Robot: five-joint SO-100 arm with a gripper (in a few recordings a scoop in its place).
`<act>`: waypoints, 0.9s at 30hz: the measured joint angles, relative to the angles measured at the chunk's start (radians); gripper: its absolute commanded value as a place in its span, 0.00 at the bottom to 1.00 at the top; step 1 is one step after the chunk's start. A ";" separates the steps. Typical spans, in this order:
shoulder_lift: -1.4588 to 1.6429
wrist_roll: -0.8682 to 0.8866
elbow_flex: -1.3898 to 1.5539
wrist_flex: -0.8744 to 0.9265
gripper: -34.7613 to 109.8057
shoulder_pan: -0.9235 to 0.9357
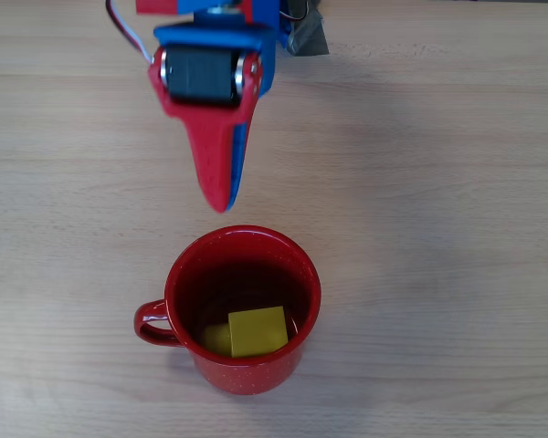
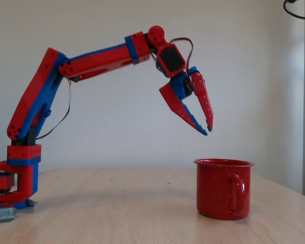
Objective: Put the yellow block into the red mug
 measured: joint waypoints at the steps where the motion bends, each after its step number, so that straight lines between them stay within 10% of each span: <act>1: 0.035 0.000 0.026 0.000 0.24 -0.005; 27: 1.175 -0.106 1.302 -0.161 0.24 -0.035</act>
